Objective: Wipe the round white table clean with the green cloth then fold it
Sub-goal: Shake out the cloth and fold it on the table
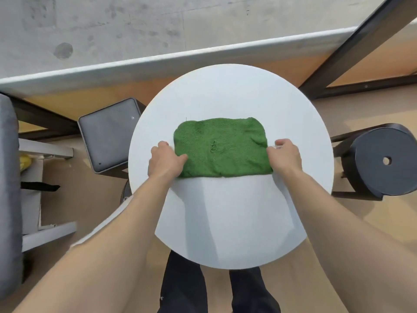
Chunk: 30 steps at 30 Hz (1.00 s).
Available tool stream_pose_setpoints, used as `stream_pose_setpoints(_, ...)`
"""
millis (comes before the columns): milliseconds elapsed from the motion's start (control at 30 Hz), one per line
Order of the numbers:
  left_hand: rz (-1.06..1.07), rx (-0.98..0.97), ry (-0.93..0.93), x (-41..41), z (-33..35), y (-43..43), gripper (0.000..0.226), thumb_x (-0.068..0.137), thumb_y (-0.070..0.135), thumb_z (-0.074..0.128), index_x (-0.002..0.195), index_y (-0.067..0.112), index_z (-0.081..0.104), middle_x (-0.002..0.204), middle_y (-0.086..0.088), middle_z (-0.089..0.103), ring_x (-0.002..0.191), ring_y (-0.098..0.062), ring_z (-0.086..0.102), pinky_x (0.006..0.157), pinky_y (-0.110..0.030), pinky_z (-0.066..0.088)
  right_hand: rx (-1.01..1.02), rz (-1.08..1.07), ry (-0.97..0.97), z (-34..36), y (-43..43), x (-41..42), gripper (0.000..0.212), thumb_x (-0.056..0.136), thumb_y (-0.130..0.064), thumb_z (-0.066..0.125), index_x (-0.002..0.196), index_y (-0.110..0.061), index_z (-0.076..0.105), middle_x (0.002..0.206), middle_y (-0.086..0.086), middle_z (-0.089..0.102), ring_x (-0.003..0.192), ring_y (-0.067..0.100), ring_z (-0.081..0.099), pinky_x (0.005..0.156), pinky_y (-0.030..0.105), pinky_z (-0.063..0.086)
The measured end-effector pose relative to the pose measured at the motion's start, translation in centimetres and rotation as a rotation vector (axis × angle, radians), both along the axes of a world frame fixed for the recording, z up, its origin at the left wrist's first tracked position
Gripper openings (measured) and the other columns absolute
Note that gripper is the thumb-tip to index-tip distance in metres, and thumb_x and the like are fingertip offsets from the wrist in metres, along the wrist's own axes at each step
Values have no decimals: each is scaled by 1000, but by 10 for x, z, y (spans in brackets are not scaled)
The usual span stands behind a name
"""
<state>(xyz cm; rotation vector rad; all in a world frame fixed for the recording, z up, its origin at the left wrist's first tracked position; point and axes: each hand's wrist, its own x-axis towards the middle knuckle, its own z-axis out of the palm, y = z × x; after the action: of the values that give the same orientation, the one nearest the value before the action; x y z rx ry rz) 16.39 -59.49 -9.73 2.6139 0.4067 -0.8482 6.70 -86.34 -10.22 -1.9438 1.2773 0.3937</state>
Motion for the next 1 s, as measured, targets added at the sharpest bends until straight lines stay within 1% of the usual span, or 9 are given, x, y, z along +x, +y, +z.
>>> stream_pose_setpoints(167, 209, -109, -44, -31, -19, -8, 30, 88, 23, 66, 113, 12, 57, 111, -7, 65, 108, -30, 60, 78, -33, 42, -5, -47, -54, -2, 28, -38, 42, 87, -24, 53, 130, -21, 55, 125, 1, 61, 109, 24, 59, 95, 40, 48)
stream_pose_setpoints(267, 299, -262, -113, -33, -1, -31, 24, 82, 18, 66, 106, 17, 62, 94, 3, 65, 96, -21, 62, 76, -27, 43, -39, -80, -90, 3, 28, -50, 37, 88, -23, 53, 125, -22, 57, 120, -2, 61, 106, 21, 58, 95, 40, 48)
stream_pose_setpoints(367, 144, -507, -215, -49, 28, -76, 19, 80, 18, 68, 97, 25, 62, 81, 8, 60, 72, -9, 56, 66, -21, 42, -65, -129, -149, 11, 21, -53, 33, 90, -21, 52, 123, -22, 57, 117, -3, 59, 106, 22, 58, 94, 39, 47)
stream_pose_setpoints(467, -38, -668, -102, -70, 32, -116, 23, 81, 32, 71, 104, 32, 66, 87, 12, 64, 68, -3, 57, 70, -22, 50, -49, -154, -173, 15, 11, -54, 32, 91, -22, 53, 122, -23, 56, 115, -4, 58, 105, 22, 57, 94, 42, 48)
stream_pose_setpoints(533, -12, -566, -92, -77, 20, -125, 32, 82, 44, 69, 111, 31, 64, 99, 12, 65, 85, -6, 62, 76, -27, 51, -48, -164, -174, 16, 1, -55, 31, 91, -22, 53, 122, -23, 56, 116, -4, 58, 104, 21, 57, 93, 42, 48)
stream_pose_setpoints(667, 160, -239, -77, -74, -7, -119, 46, 91, 40, 65, 127, 16, 50, 122, -1, 59, 109, -23, 59, 77, -30, 39, -31, -181, -173, 13, -10, -57, 31, 91, -22, 52, 122, -23, 56, 116, -4, 59, 105, 21, 57, 94, 40, 48)
stream_pose_setpoints(833, 138, -319, -152, -63, 0, -136, 19, 84, 25, 65, 102, 24, 61, 91, 5, 67, 90, -20, 64, 68, -28, 42, 39, -216, -186, 11, -12, -57, 29, 91, -21, 52, 120, -25, 57, 113, -5, 61, 106, 21, 59, 96, 42, 49)
stream_pose_setpoints(933, -74, -433, -161, -71, 13, -156, 16, 79, 40, 67, 94, 34, 66, 87, 12, 66, 81, -9, 63, 66, -29, 49, 61, -239, -193, 12, -14, -57, 28, 91, -22, 52, 119, -26, 57, 109, -7, 61, 106, 21, 60, 96, 42, 49)
stream_pose_setpoints(1000, -41, -425, -140, -76, 11, -164, 25, 79, 52, 66, 97, 34, 65, 95, 15, 66, 87, -8, 64, 68, -29, 49, 63, -250, -193, 12, -19, -56, 29, 91, -22, 52, 119, -26, 57, 110, -7, 61, 106, 21, 60, 96, 41, 49)
